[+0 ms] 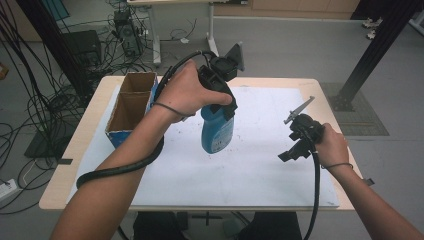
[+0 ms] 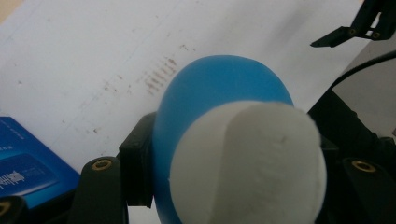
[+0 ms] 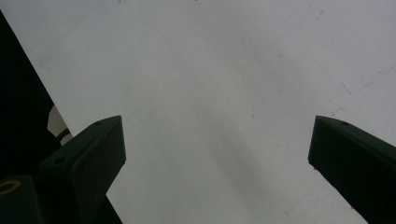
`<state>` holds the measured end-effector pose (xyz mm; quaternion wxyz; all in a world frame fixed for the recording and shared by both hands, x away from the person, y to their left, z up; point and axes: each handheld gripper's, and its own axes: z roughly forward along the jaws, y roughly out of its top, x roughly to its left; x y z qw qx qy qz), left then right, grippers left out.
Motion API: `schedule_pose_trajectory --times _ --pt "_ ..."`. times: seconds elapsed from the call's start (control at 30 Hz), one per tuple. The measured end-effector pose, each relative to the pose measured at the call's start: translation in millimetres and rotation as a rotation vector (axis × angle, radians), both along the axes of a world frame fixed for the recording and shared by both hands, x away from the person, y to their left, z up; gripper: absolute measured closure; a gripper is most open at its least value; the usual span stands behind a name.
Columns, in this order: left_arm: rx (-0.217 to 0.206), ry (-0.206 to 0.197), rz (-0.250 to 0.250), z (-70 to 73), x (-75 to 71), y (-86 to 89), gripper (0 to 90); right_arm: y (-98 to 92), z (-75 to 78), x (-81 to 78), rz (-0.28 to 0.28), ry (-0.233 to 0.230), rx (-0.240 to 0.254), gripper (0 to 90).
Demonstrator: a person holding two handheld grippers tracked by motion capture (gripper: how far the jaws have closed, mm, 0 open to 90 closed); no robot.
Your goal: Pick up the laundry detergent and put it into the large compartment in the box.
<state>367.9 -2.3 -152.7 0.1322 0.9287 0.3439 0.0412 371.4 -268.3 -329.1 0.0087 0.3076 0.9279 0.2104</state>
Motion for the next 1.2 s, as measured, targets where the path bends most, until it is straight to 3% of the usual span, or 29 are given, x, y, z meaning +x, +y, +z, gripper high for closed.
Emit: schedule_pose_trajectory --times 0.17,0.8,1.2 --pt "-0.021 -0.004 -0.005 13.8 -2.0 1.7 37.7 1.8 0.1 -0.2 0.004 0.002 0.003 3.9" --pt "-0.037 -0.005 0.011 34.1 -5.7 2.1 37.7 1.3 3.4 -0.9 0.002 -0.004 0.007 3.9" --pt "-0.035 -0.041 0.083 72.2 -0.7 19.0 37.7 10.2 4.0 2.8 0.015 -0.007 0.008 3.9"
